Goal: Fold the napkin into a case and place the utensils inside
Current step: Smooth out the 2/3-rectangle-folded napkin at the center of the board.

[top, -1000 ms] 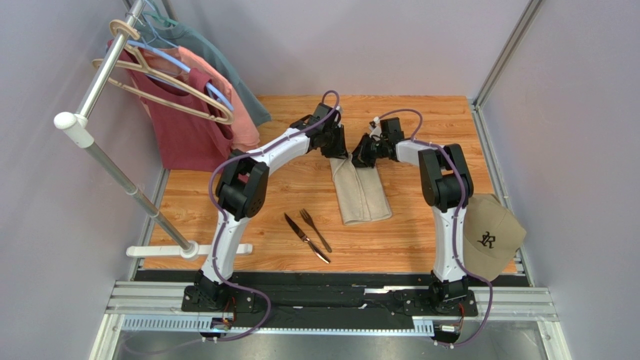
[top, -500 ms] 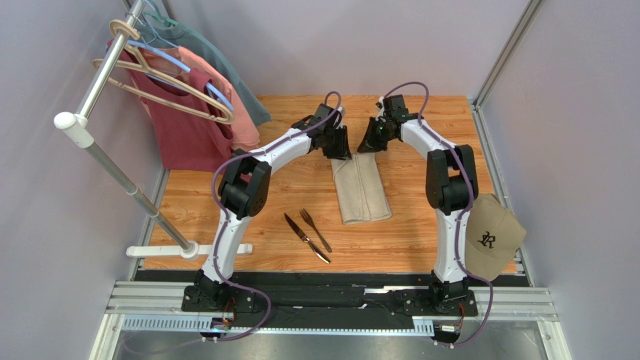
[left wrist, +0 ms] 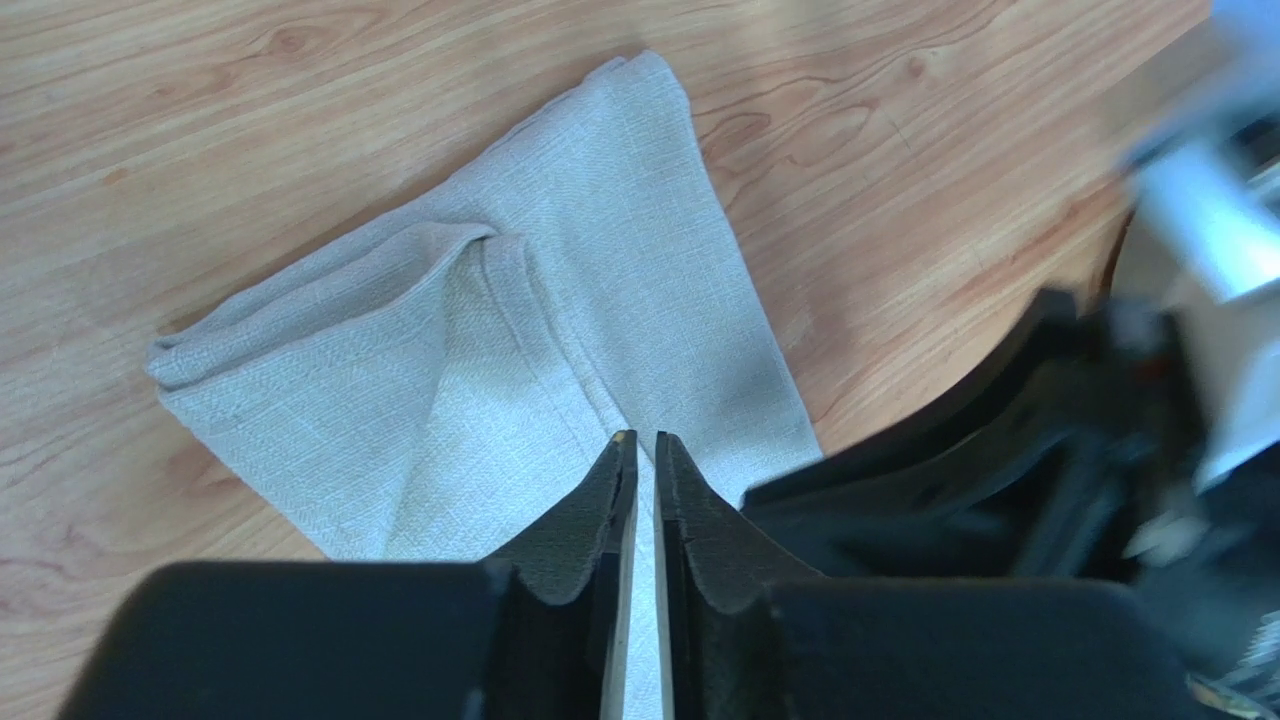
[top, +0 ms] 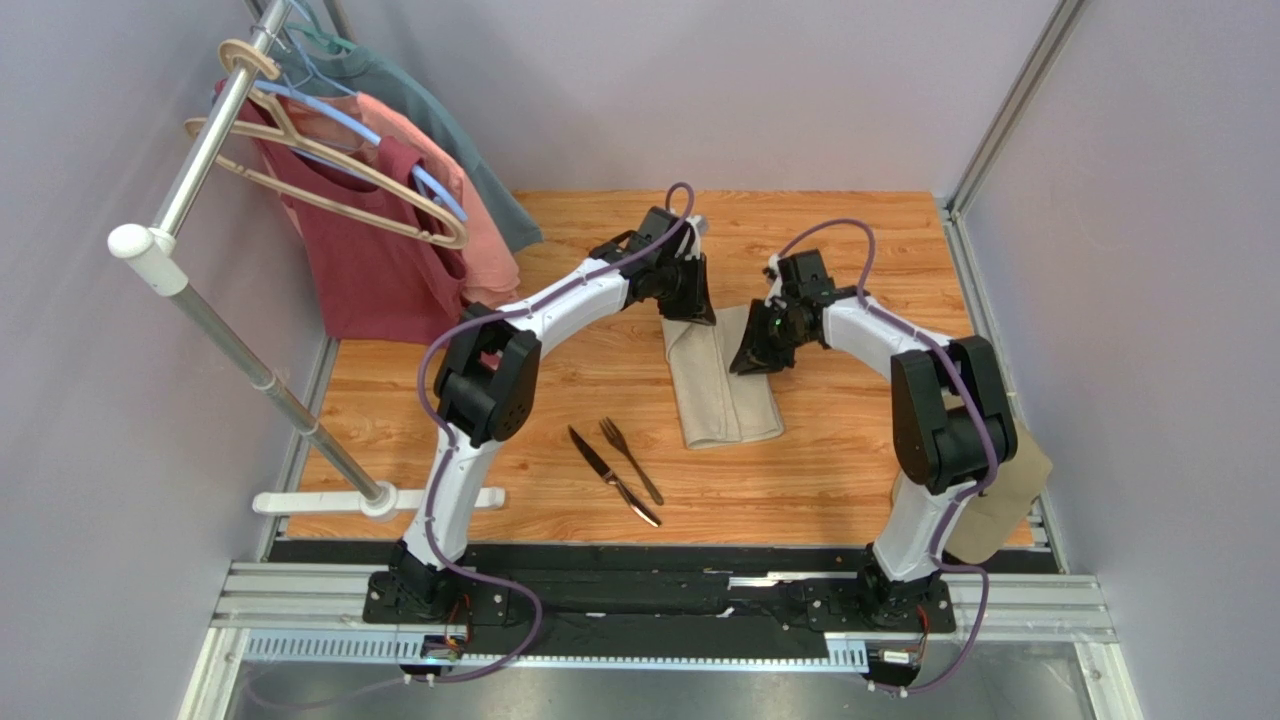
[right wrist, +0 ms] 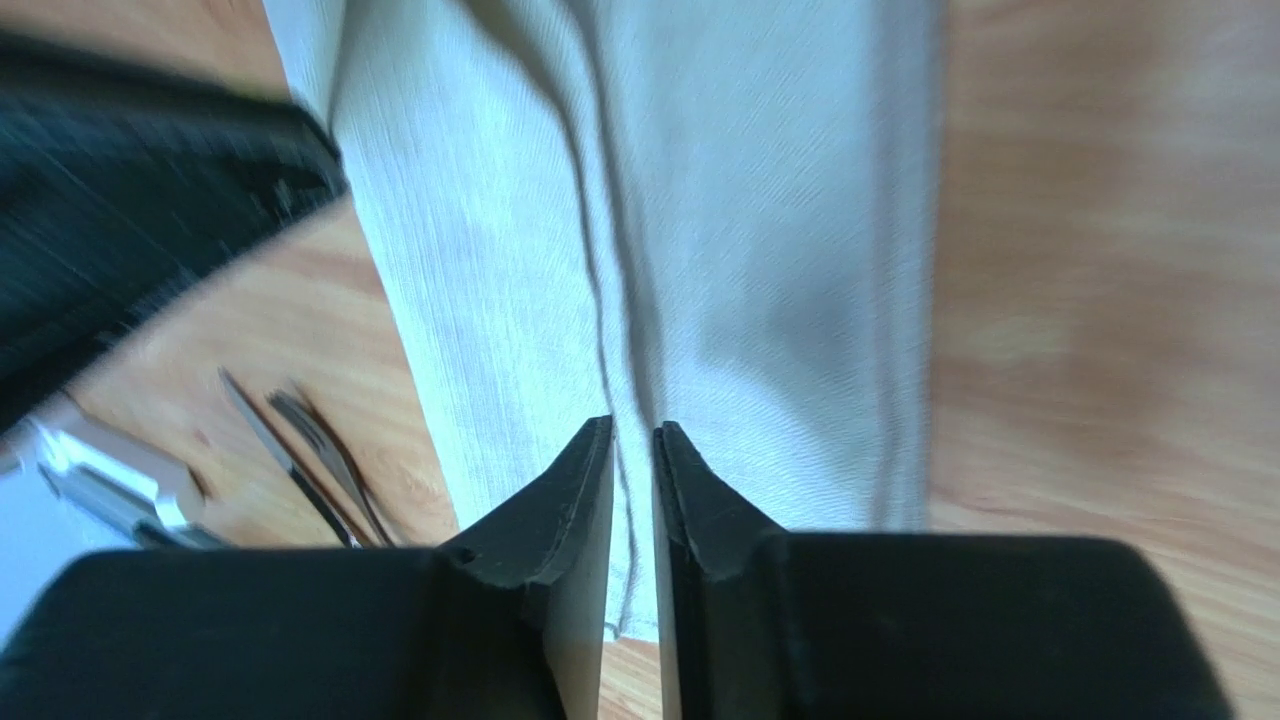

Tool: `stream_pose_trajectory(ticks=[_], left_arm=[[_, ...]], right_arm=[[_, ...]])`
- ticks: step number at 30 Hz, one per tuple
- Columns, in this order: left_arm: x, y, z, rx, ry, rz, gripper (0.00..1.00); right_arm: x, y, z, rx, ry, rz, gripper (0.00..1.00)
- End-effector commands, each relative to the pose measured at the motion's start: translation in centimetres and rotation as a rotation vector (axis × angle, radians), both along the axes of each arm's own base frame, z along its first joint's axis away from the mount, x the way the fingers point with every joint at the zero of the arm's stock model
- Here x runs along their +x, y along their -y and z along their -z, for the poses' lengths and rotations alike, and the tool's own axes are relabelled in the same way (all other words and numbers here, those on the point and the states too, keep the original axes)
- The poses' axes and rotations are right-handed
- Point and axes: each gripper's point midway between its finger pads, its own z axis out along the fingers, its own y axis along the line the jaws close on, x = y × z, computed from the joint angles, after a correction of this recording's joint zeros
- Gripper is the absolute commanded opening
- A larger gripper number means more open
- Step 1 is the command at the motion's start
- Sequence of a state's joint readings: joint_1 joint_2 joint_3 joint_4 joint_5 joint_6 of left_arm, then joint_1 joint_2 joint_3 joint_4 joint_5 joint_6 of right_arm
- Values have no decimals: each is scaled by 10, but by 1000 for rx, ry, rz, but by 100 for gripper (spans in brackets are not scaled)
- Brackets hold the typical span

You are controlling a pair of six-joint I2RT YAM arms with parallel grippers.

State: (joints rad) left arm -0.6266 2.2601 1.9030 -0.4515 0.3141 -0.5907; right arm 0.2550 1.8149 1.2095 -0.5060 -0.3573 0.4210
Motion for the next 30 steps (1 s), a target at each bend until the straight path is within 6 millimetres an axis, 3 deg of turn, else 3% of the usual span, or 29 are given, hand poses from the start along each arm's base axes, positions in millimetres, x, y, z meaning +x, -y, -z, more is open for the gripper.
stream_pose_trajectory(ticks=[1, 5, 10, 15, 20, 23, 24, 26, 27, 28, 29, 30], left_arm=[[11, 7, -19, -23, 56, 20, 15], [11, 14, -7, -36, 8, 26, 13], [21, 9, 26, -1, -31, 1, 11], [30, 13, 45, -4, -44, 10, 10], [41, 16, 44, -29, -26, 4, 10], [36, 17, 34, -22, -12, 37, 13], [34, 17, 14, -35, 20, 47, 18], [24, 15, -1, -45, 28, 60, 27], [20, 15, -31, -79, 60, 70, 33], [13, 12, -36, -82, 56, 74, 35], [9, 9, -61, -103, 82, 71, 37], [4, 4, -68, -101, 78, 61, 37]], right_arm=[[-19, -40, -20, 168, 64, -93, 17], [-41, -52, -15, 204, 35, -137, 10], [-60, -56, -4, 188, 20, -152, 8], [-72, -43, 16, 118, -2, -158, 6], [-71, -30, 28, 30, 10, -159, 4], [-64, -26, 19, -3, 37, -158, 4], [-63, -28, 10, 12, 56, -161, 4], [-60, -30, 0, 24, 71, -157, 4], [-60, -30, -2, 23, 69, -155, 5], [-57, -31, -8, 25, 83, -150, 5], [-55, -30, -11, 22, 90, -144, 6], [-53, -28, -13, 19, 91, -137, 7]])
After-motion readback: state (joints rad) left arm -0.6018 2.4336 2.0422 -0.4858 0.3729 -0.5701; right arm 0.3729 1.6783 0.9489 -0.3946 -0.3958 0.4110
